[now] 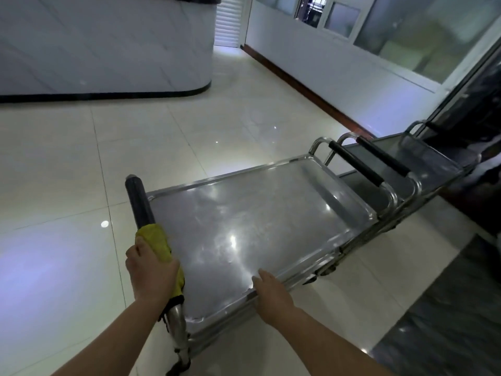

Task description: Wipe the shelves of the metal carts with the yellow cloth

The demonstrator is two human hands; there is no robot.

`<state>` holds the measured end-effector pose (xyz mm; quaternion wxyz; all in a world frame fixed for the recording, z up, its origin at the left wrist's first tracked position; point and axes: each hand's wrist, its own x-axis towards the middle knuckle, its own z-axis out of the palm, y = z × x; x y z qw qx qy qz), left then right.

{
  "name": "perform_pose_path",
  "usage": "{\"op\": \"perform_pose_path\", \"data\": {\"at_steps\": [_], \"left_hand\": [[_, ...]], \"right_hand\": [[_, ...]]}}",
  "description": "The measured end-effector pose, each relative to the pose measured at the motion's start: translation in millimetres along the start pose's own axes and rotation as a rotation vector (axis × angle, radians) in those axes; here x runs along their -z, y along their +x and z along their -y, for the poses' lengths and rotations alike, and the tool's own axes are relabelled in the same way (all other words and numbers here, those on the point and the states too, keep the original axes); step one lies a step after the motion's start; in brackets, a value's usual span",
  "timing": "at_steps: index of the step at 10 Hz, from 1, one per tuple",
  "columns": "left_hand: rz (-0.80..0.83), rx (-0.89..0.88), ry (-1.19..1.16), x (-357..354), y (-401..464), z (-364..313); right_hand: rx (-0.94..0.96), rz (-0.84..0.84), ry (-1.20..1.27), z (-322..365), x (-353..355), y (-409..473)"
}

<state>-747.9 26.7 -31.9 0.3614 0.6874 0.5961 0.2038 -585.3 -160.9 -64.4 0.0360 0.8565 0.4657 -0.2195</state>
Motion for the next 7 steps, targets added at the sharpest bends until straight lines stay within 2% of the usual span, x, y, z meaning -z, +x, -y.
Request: {"op": "perform_pose_path", "data": {"at_steps": [2,3,5,7], "left_hand": [[-0.045,-0.001,-0.011,-21,-10,-29],[-0.059,0.009,0.010,-30,-15,-37],[-0.121,-0.023,0.174,-35,-21,-43],[-0.132,-0.323,0.462,-31,-39,-50]], "right_hand": [[-0.002,-0.048,0.034,-55,40,24],[0.010,-0.016,0.038,-78,51,31],[0.087,-0.026,-0.006,-102,68,28],[0.123,-0.110,-0.045,-105,99,-1]]}}
